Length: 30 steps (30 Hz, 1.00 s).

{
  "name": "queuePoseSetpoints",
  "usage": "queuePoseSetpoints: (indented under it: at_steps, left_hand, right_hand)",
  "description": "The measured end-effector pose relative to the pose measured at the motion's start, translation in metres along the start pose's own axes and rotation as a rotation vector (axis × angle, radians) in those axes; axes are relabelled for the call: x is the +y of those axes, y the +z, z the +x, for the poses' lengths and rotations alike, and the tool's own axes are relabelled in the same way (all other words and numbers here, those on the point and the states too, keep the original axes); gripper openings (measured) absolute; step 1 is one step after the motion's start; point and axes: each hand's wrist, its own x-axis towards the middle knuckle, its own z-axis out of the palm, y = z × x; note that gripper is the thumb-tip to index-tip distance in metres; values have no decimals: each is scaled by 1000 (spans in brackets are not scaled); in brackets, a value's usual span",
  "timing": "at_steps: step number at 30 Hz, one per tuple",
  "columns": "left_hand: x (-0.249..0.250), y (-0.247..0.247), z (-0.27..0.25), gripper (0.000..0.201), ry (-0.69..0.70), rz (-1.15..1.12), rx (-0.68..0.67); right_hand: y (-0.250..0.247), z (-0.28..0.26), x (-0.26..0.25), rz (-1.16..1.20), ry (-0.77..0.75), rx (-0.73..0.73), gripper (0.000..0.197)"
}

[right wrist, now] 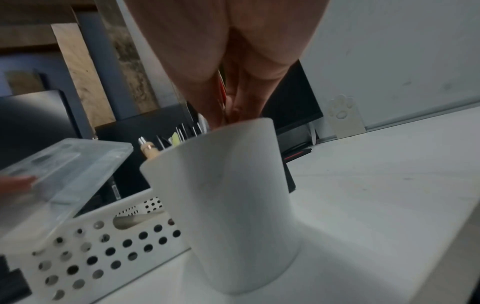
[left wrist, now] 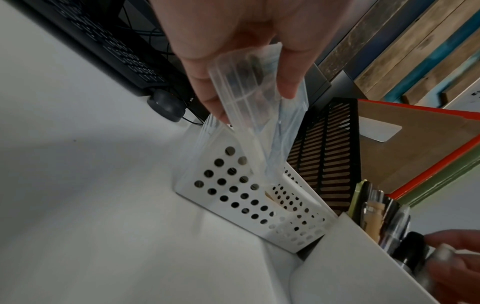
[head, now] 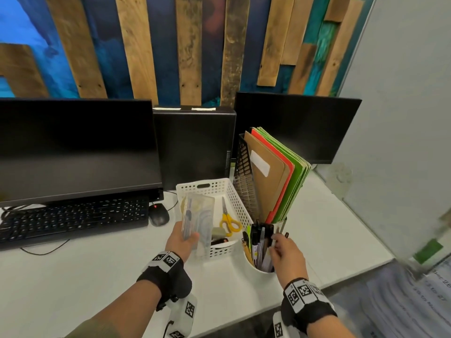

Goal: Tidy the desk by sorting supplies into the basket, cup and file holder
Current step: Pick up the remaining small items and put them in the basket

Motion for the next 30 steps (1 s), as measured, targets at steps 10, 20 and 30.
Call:
queuePoseSetpoints:
  at_steps: [10, 20, 30]
  left_hand:
    - [6, -5, 7, 45, 7, -97, 55]
    - [21, -23, 32, 49, 16, -226, 3]
    - [26, -32, 68, 33, 15, -123, -134]
  right_hand:
    - [-15, 7, -50, 134, -123, 90, 38]
    - [52, 12, -129, 319, -42, -311, 38]
    - [82, 37, -149, 961, 448, -354, 20]
